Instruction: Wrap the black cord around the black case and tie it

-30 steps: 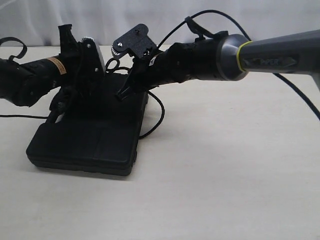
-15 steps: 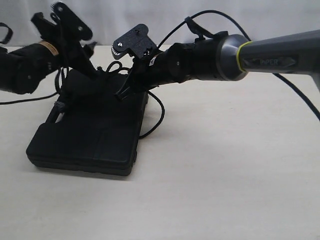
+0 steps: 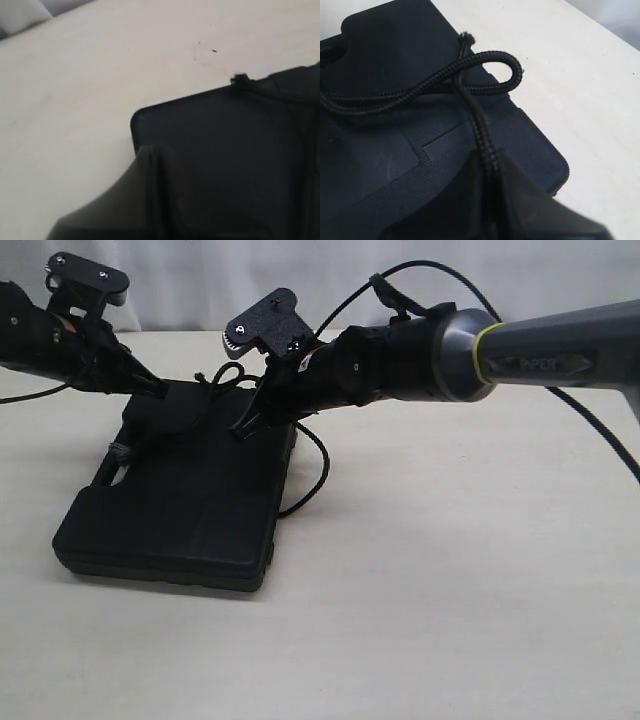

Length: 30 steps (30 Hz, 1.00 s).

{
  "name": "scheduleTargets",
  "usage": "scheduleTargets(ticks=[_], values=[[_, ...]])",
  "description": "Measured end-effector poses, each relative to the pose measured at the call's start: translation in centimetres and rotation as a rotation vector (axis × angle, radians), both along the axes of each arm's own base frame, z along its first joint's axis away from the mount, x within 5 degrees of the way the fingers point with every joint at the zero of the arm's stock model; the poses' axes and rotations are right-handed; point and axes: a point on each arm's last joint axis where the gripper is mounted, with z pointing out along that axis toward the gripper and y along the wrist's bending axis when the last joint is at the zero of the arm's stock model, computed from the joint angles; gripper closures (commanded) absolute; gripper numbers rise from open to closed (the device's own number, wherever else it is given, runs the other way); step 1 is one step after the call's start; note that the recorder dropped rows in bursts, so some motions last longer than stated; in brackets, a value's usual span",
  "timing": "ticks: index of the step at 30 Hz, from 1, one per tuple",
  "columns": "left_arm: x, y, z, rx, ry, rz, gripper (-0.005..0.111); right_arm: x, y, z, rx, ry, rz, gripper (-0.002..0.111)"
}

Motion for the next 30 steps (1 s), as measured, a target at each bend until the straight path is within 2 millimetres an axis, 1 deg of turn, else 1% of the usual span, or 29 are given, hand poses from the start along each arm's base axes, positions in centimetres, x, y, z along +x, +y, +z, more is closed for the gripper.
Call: scheduleTargets(ticks=[3, 6, 8, 10, 12, 13, 14, 15, 17, 18, 19, 21, 24, 25, 26, 28, 30], values=[[-0.3, -0.1, -0.1, 0.006, 0.064, -0.025, 0.107, 0.0, 0.0, 0.0, 0.0, 0.0, 0.0, 0.104], [-0.7, -0.5, -0.2, -0.019, 0.124, -0.098, 0.107, 0.0, 0.0, 0.0, 0.0, 0.0, 0.0, 0.104], [-0.8, -0.6, 0.1, -0.105, 0.161, -0.153, 0.107, 0.0, 0.0, 0.0, 0.0, 0.0, 0.0, 0.104], [-0.9, -0.7, 0.9, -0.269, 0.166, -0.233, 0.107, 0.0, 0.0, 0.0, 0.0, 0.0, 0.0, 0.104], [-0.7, -0.6, 2.0, -0.46, 0.123, -0.284, 0.107, 0.0, 0.0, 0.0, 0.0, 0.0, 0.0, 0.104], [-0.6, -0.5, 2.5, -0.511, 0.081, -0.314, 0.107, 0.0, 0.0, 0.0, 0.0, 0.0, 0.0, 0.104], [-0.5, -0.3, 2.8, -0.523, 0.043, -0.34, 0.107, 0.0, 0.0, 0.0, 0.0, 0.0, 0.0, 0.104], [-0.4, -0.2, 2.8, -0.51, 0.023, -0.357, 0.107, 0.0, 0.0, 0.0, 0.0, 0.0, 0.0, 0.104], [-0.3, 0.3, 2.3, -0.399, 0.007, -0.377, 0.107, 0.0, 0.0, 0.0, -0.001, 0.002, 0.0, 0.104], [-0.4, 0.4, 1.9, -0.341, 0.012, -0.379, 0.107, 0.0, 0.0, 0.0, -0.001, 0.002, 0.0, 0.104], [-0.6, 0.6, 0.8, -0.22, 0.016, -0.366, 0.107, 0.0, 0.0, 0.0, -0.001, 0.002, 0.0, 0.104], [-0.9, 0.5, -0.4, -0.124, 0.015, -0.355, 0.107, 0.0, 0.0, 0.0, -0.001, 0.002, 0.0, 0.104], [-1.0, -0.5, -1.1, -0.124, 0.017, -0.386, 0.107, 0.0, 0.0, 0.0, -0.001, 0.002, 0.0, 0.104], [-1.1, -1.3, -1.3, -0.146, 0.018, -0.405, 0.107, 0.0, 0.0, 0.0, -0.001, 0.002, 0.0, 0.104], [-1.1, -1.7, -1.5, -0.149, 0.021, -0.412, 0.107, 0.0, 0.0, 0.0, -0.001, 0.002, 0.0, 0.104], [-1.4, -3.1, -2.2, -0.159, 0.041, -0.452, 0.107, 0.0, 0.0, 0.0, -0.002, 0.003, 0.001, 0.104], [-1.5, -3.5, -2.9, -0.18, 0.068, -0.476, 0.107, 0.0, 0.0, 0.0, -0.002, 0.003, 0.001, 0.104]])
